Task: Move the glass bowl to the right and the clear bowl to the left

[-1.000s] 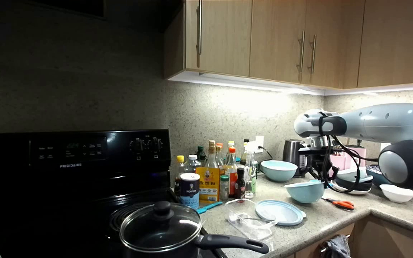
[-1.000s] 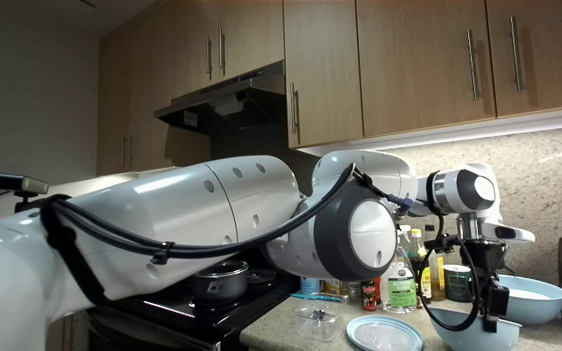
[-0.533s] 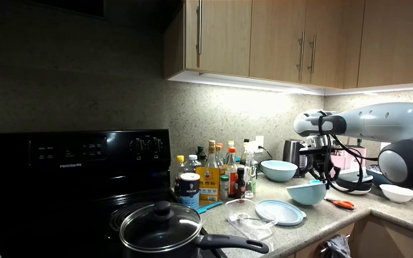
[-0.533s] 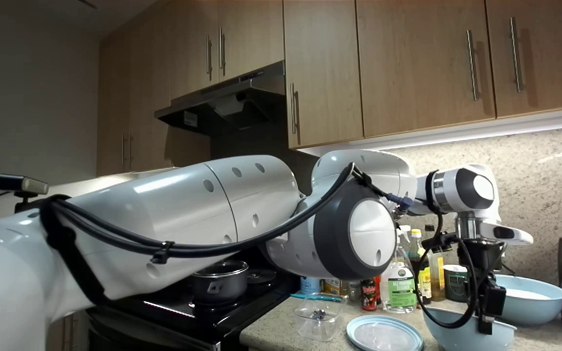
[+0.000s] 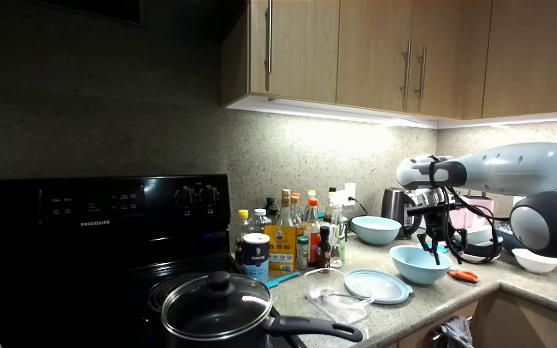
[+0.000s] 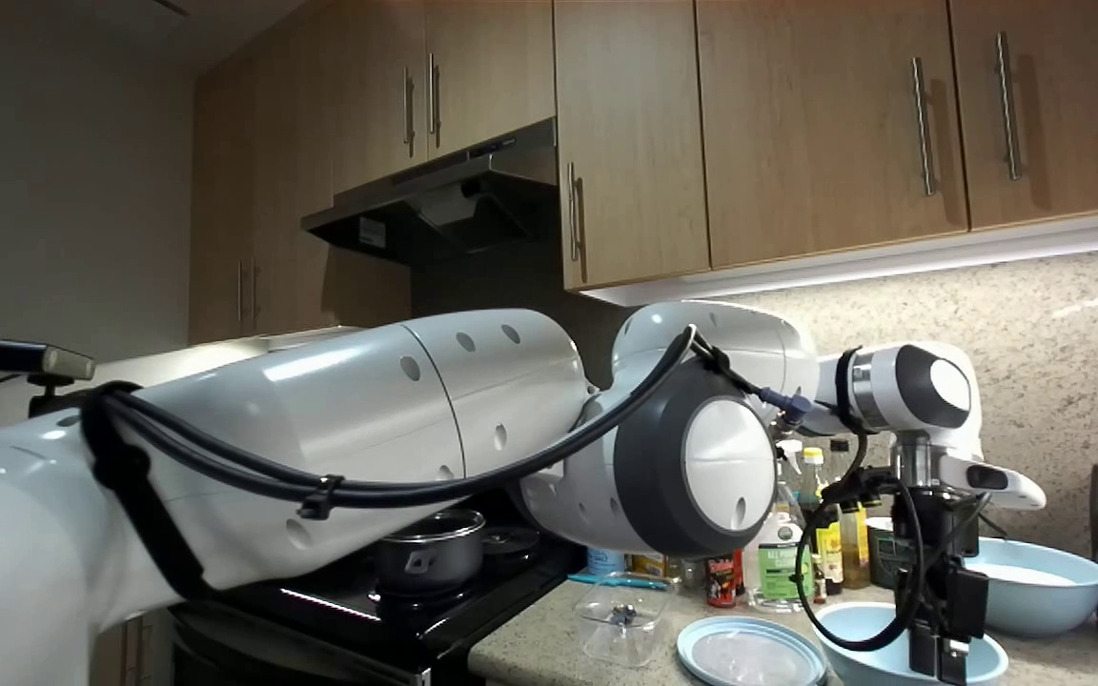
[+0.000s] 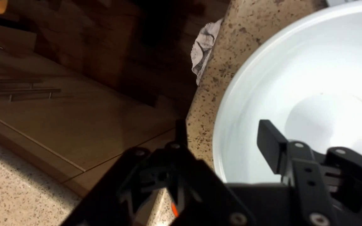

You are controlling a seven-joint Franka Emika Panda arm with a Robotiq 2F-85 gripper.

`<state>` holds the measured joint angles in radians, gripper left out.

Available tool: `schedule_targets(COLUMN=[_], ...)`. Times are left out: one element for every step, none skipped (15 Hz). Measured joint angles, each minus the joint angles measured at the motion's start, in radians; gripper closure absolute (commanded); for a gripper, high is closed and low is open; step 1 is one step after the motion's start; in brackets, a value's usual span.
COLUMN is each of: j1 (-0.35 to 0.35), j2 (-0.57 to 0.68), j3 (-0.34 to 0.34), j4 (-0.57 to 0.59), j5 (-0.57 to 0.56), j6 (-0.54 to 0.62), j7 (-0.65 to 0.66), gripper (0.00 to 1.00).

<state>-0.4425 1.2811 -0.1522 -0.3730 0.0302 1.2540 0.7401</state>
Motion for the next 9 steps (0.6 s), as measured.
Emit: schedule_targets(j1=[-0.001,-0.001,-0.001,0.000,0.002,0.004,0.006,0.008,0.010], j2=[0.000,0.000,0.000,-0.003,-0.008,-0.017,-0.031,-0.052,-0.075], j3=[-0.001,-0.002,-0.006,-0.011,-0.019,-0.030,-0.042,-0.055,-0.067], j4=[0.000,0.001,0.003,0.007,0.014,0.024,0.030,0.033,0.034], j5=[0.000,0.000,-0.001,-0.005,-0.016,-0.031,-0.048,-0.066,-0.084], j6=[-0.002,-0.002,-0.002,0.000,0.009,0.025,0.051,0.080,0.107], j7=[0.000,0.000,0.000,0.000,0.000,0.000,0.000,0.000,0.000], gripper=[0.03,0.00,0.00,0.00,0.00,0.00,0.00,0.00,0.00])
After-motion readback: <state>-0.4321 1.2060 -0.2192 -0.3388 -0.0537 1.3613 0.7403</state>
